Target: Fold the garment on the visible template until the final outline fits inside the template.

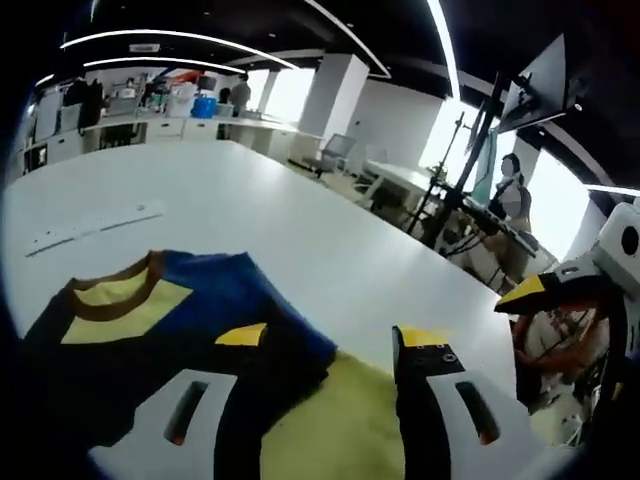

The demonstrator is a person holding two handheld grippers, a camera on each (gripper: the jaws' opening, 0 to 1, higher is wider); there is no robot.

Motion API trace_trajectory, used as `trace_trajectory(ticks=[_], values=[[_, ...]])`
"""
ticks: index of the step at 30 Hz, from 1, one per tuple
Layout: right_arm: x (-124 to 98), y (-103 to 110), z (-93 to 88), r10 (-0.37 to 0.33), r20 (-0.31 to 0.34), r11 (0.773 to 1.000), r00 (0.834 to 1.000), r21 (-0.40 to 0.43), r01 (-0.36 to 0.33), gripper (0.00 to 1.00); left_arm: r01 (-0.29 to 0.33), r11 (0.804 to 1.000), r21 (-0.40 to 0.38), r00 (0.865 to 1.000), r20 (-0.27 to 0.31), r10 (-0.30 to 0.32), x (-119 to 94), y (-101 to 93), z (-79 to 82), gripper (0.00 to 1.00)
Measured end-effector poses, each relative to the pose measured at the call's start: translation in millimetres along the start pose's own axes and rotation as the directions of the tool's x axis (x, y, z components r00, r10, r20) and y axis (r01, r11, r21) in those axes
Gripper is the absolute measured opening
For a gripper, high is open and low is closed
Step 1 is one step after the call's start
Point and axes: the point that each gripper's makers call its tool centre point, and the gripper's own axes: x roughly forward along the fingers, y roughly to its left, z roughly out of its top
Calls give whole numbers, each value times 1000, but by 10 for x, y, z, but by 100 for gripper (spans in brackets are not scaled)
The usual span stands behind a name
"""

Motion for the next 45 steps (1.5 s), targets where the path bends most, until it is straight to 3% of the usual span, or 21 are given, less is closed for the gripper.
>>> trace_trajectory(ticks=[8,16,20,24,30,45], values=[[12,17,-25,21,-14,1000,1000,-6,-21,99,-77,995,68,997,-9,77,-374,175,-30,83],[50,30,-47,43,-31,999,999,-33,-44,99,-84,996,31,996,24,83,-740,307,-26,90],[66,31,-83,58,-41,997,997,-43,-60,99,-101,994,48,994,37,99,-958,376,-36,95],[100,67,-132,86,-55,995,995,-46,-88,99,-107,992,67,994,10,106,-1078,401,-109,97],[104,138,-219,116,-95,989,989,-83,-124,99,-89,993,75,996,22,87,-1325,364,-197,99],[63,235,-412,153,-166,979,974,-112,-172,93,-127,990,65,991,50,124,-2012,358,-472,98]])
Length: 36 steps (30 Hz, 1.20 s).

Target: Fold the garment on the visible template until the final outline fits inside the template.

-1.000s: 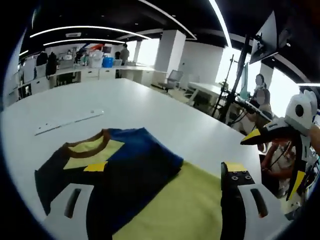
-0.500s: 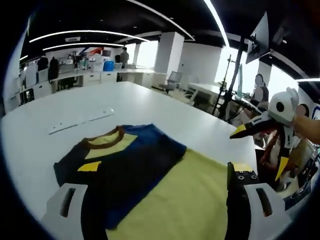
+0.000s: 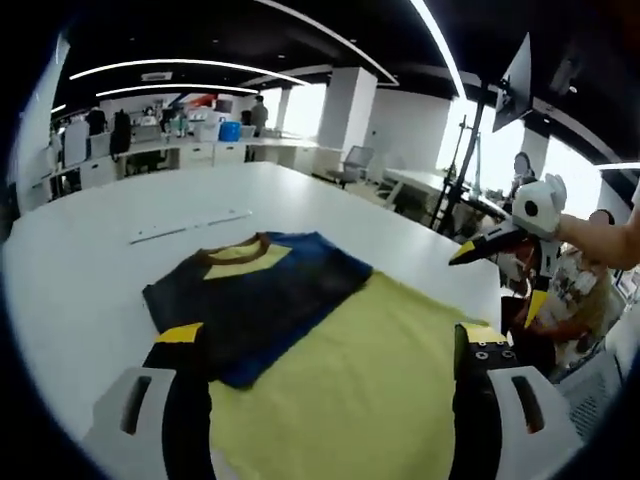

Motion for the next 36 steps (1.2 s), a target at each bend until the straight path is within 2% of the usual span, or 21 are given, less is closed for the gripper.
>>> trace_trajectory(ticks=[7,10,17,19,24,28,33,36], values=[[11,104,-140,27,-58,999,998,-34,-29,90,24,999,34,1000,-14,-23,-243,-127,-160,91],[5,134,-214,34,-75,999,997,-28,-36,88,34,998,61,997,-67,-30,-363,-194,-323,86],[20,218,-410,41,-117,998,992,-36,-46,80,65,997,45,992,-108,-59,-563,-346,-566,81],[40,227,-468,42,-123,998,992,-34,-46,77,66,997,45,993,-104,-61,-621,-354,-622,80],[69,275,-627,55,-165,997,985,-37,-62,71,66,997,43,989,-136,-59,-712,-347,-756,75],[83,282,-679,54,-172,998,984,-33,-61,67,113,991,79,978,-183,-97,-749,-421,-901,62],[95,268,-742,35,-192,997,981,-55,-46,61,156,982,108,961,-246,-126,-788,-482,-1076,56],[107,240,-770,22,-193,999,981,-44,-31,56,151,982,111,952,-283,-115,-802,-460,-1203,57]])
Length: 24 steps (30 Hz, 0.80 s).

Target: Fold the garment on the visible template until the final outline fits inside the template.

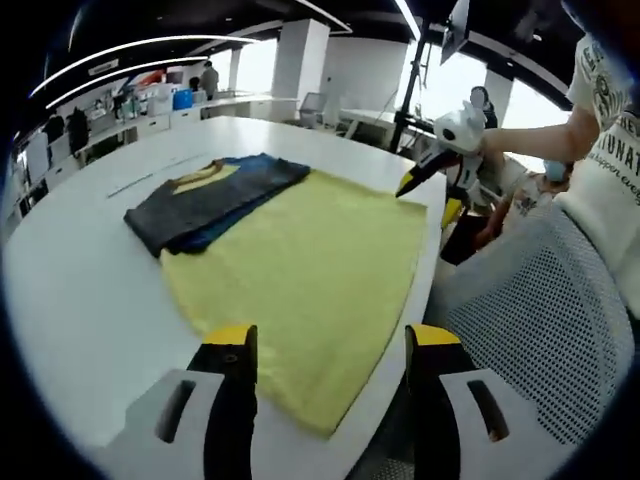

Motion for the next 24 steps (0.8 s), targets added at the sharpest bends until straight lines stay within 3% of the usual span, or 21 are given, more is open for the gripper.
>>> trace_trajectory(ticks=[10,15,20,22,24], values=[[26,-35,-93,-29,-35,1000,999,-11,29,48,3,999,43,996,-89,1,13,12,-251,48],[29,-83,-143,-61,-82,995,995,-86,54,42,7,996,88,991,-132,5,27,-2,-329,44],[25,-96,-140,-65,-85,994,994,-90,57,39,14,983,181,984,-175,18,45,-13,-391,39],[18,-106,-150,-60,-86,996,994,-76,54,38,13,986,168,984,-178,18,51,-8,-399,37],[14,-114,-152,-61,-85,996,995,-73,55,37,14,973,228,977,-211,35,49,28,-439,35]])
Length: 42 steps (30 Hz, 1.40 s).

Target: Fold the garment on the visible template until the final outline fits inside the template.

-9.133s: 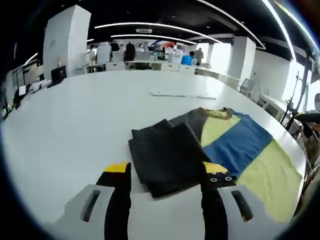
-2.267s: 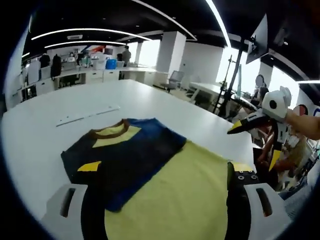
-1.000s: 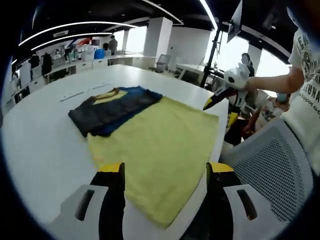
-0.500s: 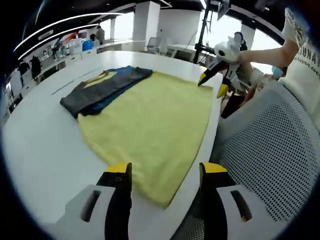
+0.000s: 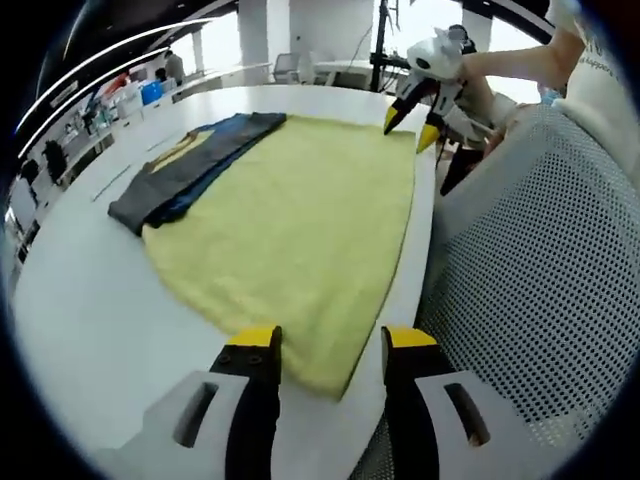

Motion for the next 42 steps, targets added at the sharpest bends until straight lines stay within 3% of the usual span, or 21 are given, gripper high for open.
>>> trace_trajectory(ticks=[1,2,9,13,18,20,33,40,42], values=[[-2,-7,-1,-1,0,1000,1000,4,1,36,-4,1000,6,1000,-11,4,5,4,-15,34],[-3,-15,-2,-1,1,1000,1000,7,1,35,1,1000,-16,1000,23,-1,17,-6,35,33],[-5,-85,0,-2,19,999,1000,37,2,26,-4,1000,-19,1000,11,4,9,24,11,29],[-1,-63,2,14,10,1000,1000,-8,-13,22,-17,1000,-27,1000,2,17,11,58,14,17],[0,95,-11,63,-30,992,998,-104,-66,3,-19,1000,-19,1000,-9,19,22,55,30,10],[-6,84,-14,49,-47,985,998,-165,-56,4,-25,1000,-16,1000,-14,24,21,60,26,7],[-17,138,-49,107,-71,978,992,-175,-118,13,-27,1000,-11,999,-28,27,16,71,19,5],[-8,138,-53,101,-79,971,992,-211,-116,10,-28,1000,-10,999,-32,27,13,72,14,5],[-6,109,-49,86,-74,973,994,-210,-100,3,-27,1000,-9,999,-35,27,12,73,12,3]])
